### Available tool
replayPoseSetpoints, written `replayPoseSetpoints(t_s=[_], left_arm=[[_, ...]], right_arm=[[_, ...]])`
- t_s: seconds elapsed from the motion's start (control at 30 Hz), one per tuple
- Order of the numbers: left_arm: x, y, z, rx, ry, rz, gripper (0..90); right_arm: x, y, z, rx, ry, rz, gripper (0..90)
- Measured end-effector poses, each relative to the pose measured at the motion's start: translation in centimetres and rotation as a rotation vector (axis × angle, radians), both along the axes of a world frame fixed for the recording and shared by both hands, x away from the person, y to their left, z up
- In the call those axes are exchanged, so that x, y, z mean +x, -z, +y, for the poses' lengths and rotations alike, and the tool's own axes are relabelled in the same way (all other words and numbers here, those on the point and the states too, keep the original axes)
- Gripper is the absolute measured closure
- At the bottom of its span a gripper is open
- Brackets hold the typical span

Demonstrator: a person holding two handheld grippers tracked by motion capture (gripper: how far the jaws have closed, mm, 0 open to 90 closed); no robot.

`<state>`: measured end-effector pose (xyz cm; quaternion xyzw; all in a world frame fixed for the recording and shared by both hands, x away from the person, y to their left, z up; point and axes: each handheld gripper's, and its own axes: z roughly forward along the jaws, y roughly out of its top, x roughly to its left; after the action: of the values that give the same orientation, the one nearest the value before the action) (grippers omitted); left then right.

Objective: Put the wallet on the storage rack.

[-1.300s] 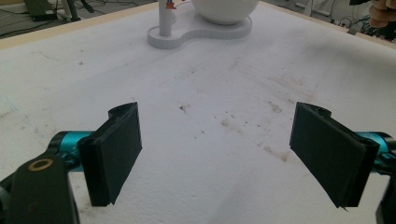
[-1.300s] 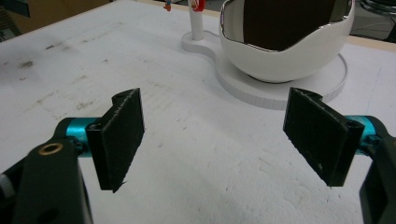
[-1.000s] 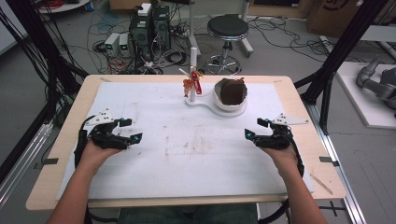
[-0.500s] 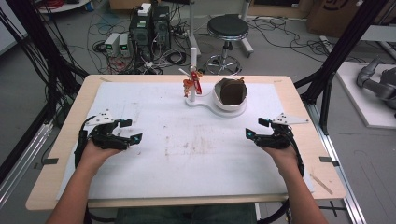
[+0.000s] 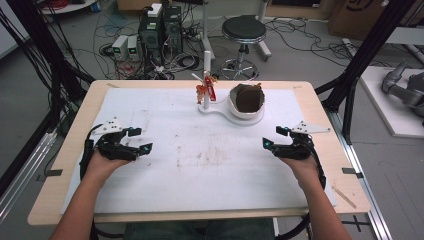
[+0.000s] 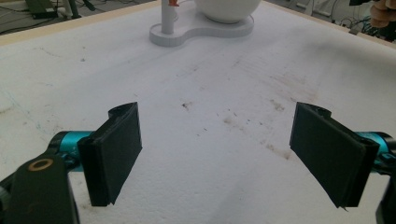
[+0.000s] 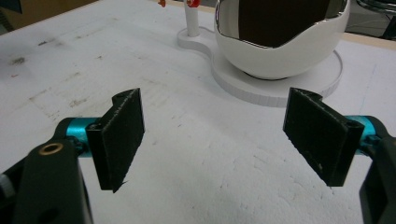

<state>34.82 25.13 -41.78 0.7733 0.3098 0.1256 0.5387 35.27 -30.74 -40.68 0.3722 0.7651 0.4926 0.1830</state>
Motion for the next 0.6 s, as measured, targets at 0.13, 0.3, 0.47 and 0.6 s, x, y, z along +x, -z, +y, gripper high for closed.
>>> replayPoseSetpoints(t_s=[0.13,0.3,0.47,0.6], left_arm=[[-0.04,-0.04,0.01,-0.003,-0.002,0.0,16.7],[-0.01,-0.08,0.01,-0.004,-0.004,-0.003,16.7],[0.07,0.01,0.06,-0.008,-0.007,0.001,16.7],[0.12,0.15,0.06,-0.002,0.001,0.008,16.7]], right_arm=[[-0.05,-0.02,-0.01,0.003,0.0,0.002,20.8],[-0.03,-0.01,-0.06,0.007,-0.005,0.002,20.8],[0.11,0.03,-0.08,0.016,-0.004,0.007,20.8],[0.17,0.07,-0.05,0.006,-0.003,0.004,20.8]])
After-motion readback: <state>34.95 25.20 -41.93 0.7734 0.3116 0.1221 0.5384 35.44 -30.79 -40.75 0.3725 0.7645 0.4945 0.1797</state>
